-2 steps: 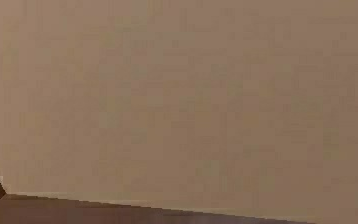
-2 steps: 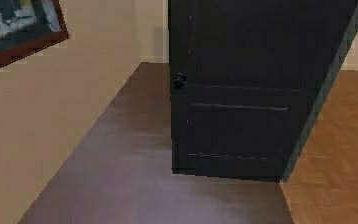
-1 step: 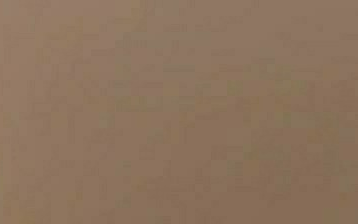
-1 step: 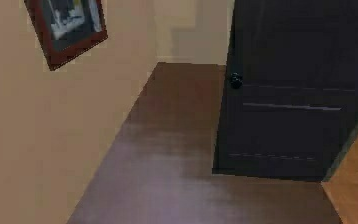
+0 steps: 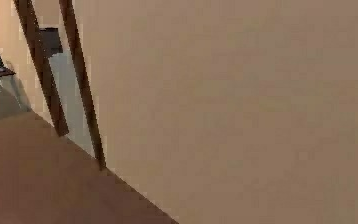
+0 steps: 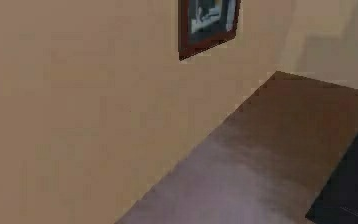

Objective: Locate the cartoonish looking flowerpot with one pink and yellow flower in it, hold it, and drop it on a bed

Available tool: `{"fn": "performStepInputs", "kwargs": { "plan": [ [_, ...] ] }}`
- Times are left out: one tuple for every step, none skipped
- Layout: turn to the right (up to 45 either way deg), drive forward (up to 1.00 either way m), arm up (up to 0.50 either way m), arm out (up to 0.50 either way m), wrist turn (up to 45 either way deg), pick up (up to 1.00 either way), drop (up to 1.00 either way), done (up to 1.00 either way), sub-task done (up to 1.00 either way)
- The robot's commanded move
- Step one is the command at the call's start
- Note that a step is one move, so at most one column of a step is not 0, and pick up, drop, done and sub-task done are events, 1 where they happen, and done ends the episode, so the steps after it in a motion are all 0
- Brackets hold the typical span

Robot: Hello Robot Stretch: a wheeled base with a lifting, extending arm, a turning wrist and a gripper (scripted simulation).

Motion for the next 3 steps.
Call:
{"fn": "performStepInputs", "kwargs": {
  "plan": [
    [0.0,0.55,0.00,0.00,0.0,0.00,0.00,0.00,0.00],
    [-45.0,0.00,0.00,0.00,0.0,0.00,0.00,0.00,0.00],
    [-3.0,0.00,0.00,0.00,0.0,0.00,0.00,0.00,0.00]
  ]
}}
